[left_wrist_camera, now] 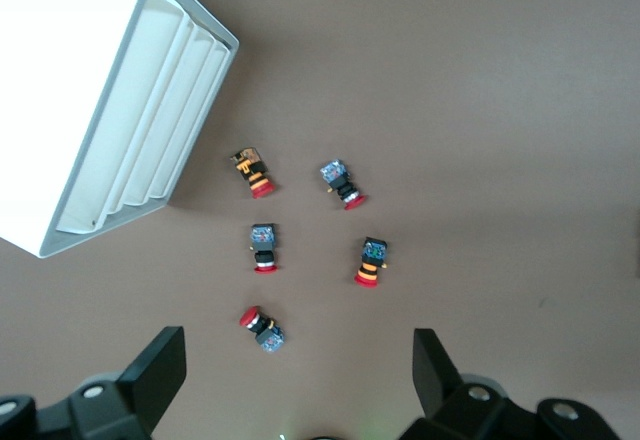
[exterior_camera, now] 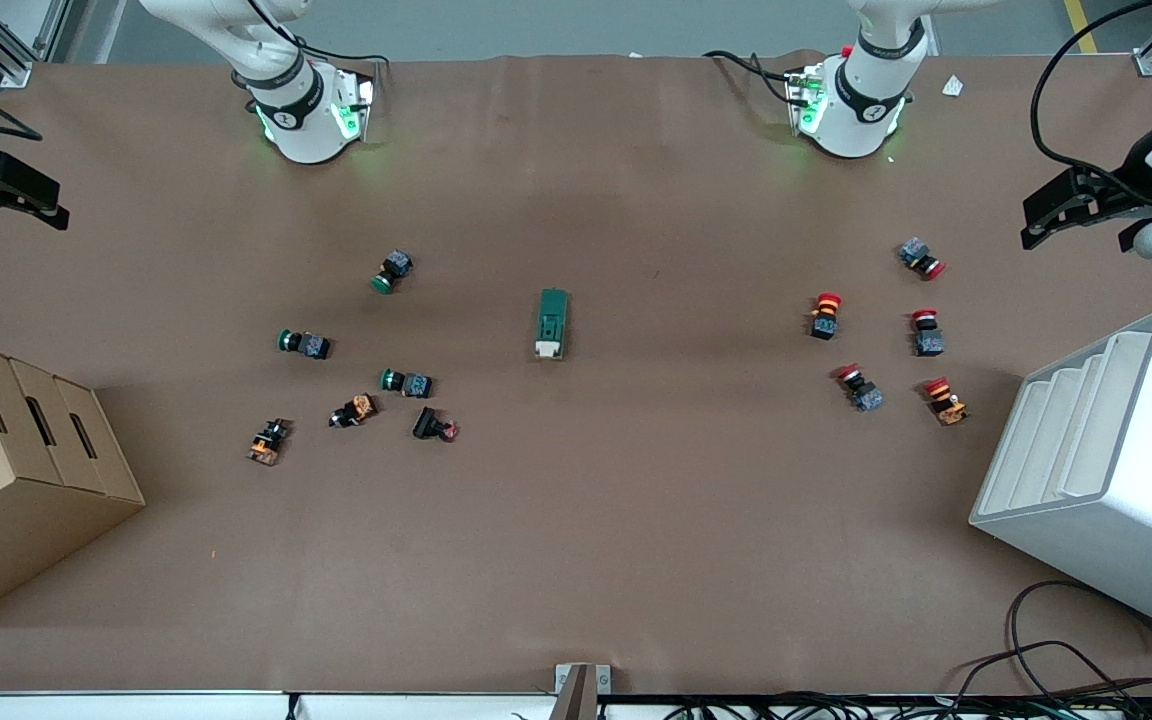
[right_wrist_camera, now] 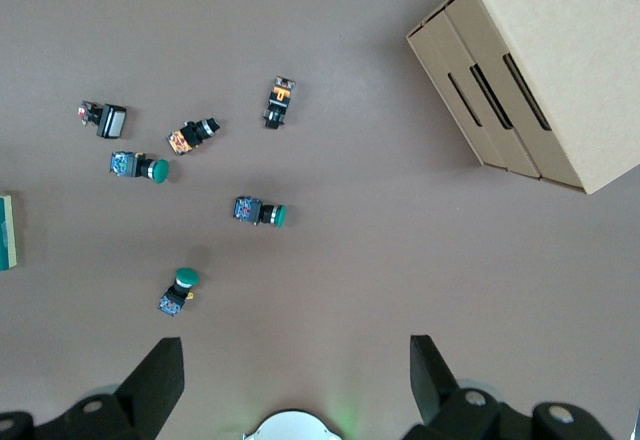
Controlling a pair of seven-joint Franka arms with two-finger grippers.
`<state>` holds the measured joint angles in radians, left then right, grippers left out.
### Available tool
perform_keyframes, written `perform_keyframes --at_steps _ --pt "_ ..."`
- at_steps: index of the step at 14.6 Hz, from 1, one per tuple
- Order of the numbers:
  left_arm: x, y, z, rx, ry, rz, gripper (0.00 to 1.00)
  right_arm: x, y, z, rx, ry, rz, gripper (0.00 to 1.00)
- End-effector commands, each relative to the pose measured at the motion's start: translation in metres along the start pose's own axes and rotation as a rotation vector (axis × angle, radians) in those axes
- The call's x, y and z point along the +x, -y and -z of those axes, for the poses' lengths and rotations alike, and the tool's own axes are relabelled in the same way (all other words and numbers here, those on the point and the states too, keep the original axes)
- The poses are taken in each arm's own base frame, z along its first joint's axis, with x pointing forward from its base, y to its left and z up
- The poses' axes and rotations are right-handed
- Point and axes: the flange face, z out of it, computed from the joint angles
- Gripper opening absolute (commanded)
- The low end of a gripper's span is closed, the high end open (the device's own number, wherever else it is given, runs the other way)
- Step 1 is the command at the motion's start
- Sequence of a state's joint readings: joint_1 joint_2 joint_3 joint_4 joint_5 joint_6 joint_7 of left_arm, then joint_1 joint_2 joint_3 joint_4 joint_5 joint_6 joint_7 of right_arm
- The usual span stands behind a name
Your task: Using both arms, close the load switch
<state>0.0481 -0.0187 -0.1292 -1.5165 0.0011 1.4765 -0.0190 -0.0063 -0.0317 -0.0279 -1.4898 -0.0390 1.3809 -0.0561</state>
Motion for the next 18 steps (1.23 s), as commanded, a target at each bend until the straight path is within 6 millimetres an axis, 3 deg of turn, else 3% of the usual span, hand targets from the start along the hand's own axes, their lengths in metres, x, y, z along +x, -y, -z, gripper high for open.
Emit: perform_keyframes --at_steps 1,7,9,18 --pt "-0.017 0.004 -0.003 -0.042 -0.003 -0.005 1.00 -0.008 -0.003 -0.004 0.005 -0.002 0.000 1.00" --pt "-0.029 -0.007 -0.002 -0.029 0.008 -0.008 1.00 -0.036 -0.006 -0.011 0.016 0.016 -0.008 1.00" --pt "-0.031 -0.008 0.001 -0.027 0.009 -0.009 1.00 -0.035 -0.013 -0.008 0.021 -0.002 -0.025 1.00" --pt "-0.035 -0.012 0.011 0.006 -0.011 0.012 1.00 -0.032 -0.008 0.000 0.062 -0.037 -0.021 1.00"
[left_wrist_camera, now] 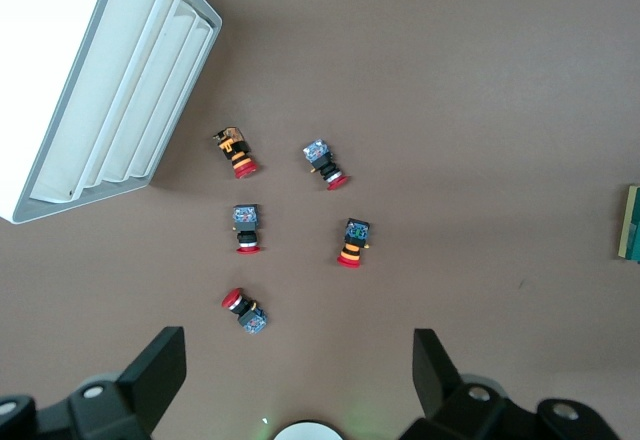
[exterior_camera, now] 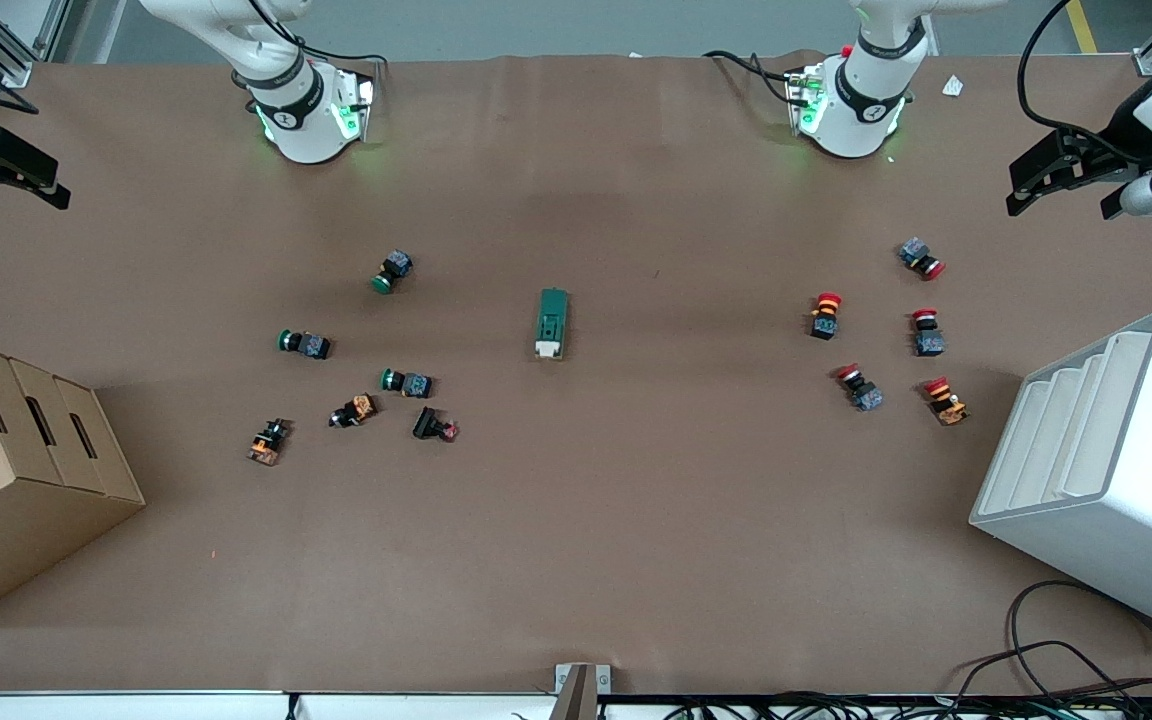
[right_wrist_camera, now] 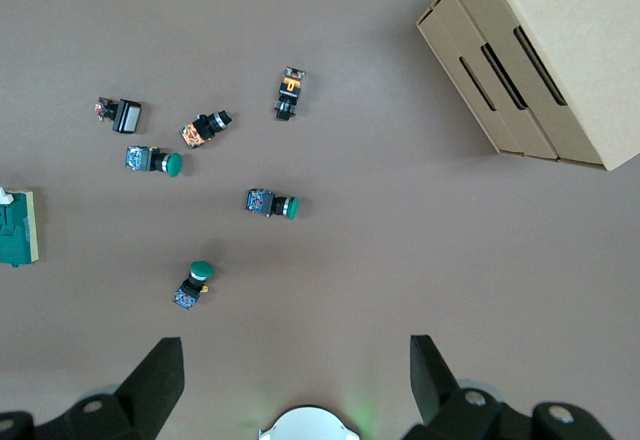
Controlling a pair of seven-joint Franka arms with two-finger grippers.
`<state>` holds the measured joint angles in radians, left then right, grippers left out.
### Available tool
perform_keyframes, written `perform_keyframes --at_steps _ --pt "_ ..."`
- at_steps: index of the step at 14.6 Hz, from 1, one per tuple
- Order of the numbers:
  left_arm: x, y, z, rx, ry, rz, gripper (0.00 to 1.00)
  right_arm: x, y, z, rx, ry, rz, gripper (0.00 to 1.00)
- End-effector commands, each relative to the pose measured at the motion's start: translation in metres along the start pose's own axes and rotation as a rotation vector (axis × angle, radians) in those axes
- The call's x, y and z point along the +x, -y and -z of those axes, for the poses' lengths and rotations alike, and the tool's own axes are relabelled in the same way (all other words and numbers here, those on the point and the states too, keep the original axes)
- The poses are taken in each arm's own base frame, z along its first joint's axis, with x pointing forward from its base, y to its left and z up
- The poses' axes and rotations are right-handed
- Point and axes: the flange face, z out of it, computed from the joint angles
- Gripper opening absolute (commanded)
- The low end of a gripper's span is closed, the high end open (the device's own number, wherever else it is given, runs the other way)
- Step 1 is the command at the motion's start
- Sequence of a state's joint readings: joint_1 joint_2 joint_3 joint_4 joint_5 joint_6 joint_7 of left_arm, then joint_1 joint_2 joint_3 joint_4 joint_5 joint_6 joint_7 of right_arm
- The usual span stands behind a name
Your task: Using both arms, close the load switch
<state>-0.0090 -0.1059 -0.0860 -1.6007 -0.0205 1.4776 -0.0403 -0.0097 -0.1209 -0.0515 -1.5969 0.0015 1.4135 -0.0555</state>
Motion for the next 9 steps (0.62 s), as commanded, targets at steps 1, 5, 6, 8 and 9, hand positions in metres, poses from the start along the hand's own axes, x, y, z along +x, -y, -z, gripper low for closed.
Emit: perform_keyframes --at_steps 1,5,6,8,9 --pt "-0.006 0.001 0.005 0.020 -0.009 -0.006 1.00 -0.006 0.001 0.007 0.016 -0.028 0.002 1.00" --pt "-0.003 0.006 0.008 0.009 -0.016 0.002 1.00 -0.006 0.003 0.011 0.013 -0.034 0.001 1.00" --pt "0.000 0.007 0.007 0.007 -0.013 0.003 1.00 -0.004 0.003 0.016 0.013 -0.042 -0.001 1.00" --pt "0.002 0.006 0.007 0.004 -0.014 0.006 1.00 0.006 0.002 0.022 0.008 -0.049 0.002 1.00" --pt "0.004 0.005 0.006 0.004 -0.013 0.006 1.00 0.007 0.002 0.020 0.006 -0.034 0.003 1.00"
